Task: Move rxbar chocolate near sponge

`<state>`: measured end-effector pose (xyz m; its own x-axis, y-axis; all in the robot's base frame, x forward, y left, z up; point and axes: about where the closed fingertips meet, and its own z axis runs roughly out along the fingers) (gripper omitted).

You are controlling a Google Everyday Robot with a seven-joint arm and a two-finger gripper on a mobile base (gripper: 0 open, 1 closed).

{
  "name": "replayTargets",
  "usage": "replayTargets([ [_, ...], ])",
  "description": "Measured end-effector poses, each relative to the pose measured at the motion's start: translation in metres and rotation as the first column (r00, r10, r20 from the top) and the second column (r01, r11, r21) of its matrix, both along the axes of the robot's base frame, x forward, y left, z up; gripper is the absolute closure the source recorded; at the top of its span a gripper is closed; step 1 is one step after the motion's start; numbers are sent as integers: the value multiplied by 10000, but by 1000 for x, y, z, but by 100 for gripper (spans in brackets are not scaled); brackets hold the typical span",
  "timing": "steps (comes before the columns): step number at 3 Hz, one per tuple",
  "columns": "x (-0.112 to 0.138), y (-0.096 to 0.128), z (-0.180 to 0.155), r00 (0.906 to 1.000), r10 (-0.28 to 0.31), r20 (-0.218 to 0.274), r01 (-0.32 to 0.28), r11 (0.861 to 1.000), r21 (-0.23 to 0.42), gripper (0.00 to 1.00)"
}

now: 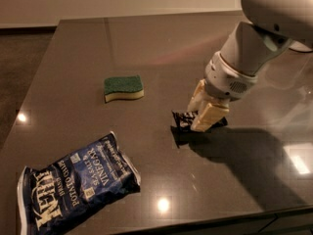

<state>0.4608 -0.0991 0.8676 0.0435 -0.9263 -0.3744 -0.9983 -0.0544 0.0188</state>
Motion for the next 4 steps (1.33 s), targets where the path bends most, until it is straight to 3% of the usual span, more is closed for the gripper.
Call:
replayTargets([
  [2,41,42,22,9948,-1011,-144,1019,9921,726,100],
  [4,67,85,9,9910,-1338,-15,1326,9806,1440,100],
])
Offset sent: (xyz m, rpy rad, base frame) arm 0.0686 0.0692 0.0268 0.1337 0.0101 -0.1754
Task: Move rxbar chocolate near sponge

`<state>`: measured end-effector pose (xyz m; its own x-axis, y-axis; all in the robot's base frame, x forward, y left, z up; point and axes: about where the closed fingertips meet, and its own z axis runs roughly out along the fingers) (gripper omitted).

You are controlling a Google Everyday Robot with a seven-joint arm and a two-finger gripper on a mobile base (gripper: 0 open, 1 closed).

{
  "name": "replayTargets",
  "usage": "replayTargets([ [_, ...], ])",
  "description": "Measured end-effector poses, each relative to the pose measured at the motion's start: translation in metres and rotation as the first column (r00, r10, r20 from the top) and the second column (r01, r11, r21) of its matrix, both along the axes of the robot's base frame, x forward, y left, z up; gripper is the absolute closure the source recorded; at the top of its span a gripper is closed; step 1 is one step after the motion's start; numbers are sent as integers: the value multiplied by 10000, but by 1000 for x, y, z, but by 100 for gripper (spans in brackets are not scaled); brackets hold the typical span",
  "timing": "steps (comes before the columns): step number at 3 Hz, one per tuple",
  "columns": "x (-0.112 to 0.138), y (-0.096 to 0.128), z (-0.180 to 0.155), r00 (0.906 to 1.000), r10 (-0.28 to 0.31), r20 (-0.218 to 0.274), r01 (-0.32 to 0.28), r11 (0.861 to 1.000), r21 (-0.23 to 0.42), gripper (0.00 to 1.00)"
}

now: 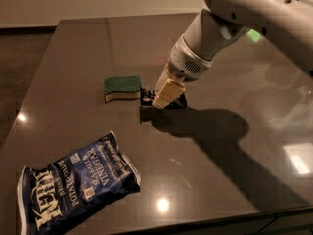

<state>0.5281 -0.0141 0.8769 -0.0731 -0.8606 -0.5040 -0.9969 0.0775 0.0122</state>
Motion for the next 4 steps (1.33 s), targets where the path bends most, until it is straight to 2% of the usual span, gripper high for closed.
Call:
replayTargets([
  [1,7,7,-10,10000,47,38,-47,10000,80,82],
  [4,10,9,-19,9998,211,-48,-210,9998,70,12],
])
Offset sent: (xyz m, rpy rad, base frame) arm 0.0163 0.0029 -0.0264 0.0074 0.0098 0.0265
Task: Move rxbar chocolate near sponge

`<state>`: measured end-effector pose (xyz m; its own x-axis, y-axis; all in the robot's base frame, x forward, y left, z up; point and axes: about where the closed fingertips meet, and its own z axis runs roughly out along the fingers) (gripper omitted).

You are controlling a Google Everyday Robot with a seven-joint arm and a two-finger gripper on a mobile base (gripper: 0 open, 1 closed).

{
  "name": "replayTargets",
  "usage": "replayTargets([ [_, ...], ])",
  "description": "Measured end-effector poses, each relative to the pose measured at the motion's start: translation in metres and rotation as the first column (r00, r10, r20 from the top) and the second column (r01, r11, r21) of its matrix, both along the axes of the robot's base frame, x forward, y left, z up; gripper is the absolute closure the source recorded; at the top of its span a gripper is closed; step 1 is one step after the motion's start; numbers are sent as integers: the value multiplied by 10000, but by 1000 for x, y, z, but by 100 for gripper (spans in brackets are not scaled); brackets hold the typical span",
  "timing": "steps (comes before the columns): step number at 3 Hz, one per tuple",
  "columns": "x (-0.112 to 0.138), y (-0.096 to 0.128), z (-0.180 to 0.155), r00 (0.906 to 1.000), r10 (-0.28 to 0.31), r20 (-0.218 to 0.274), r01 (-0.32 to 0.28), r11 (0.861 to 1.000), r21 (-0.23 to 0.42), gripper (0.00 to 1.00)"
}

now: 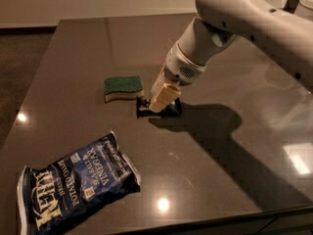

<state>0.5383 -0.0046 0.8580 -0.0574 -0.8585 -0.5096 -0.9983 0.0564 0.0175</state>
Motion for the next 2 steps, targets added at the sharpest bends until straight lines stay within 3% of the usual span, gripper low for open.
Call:
replayTargets([
  [1,0,1,-1,10000,18,-9,-18,10000,-3,0],
  [2,0,1,-1,10000,19,-9,-19,10000,-3,0],
])
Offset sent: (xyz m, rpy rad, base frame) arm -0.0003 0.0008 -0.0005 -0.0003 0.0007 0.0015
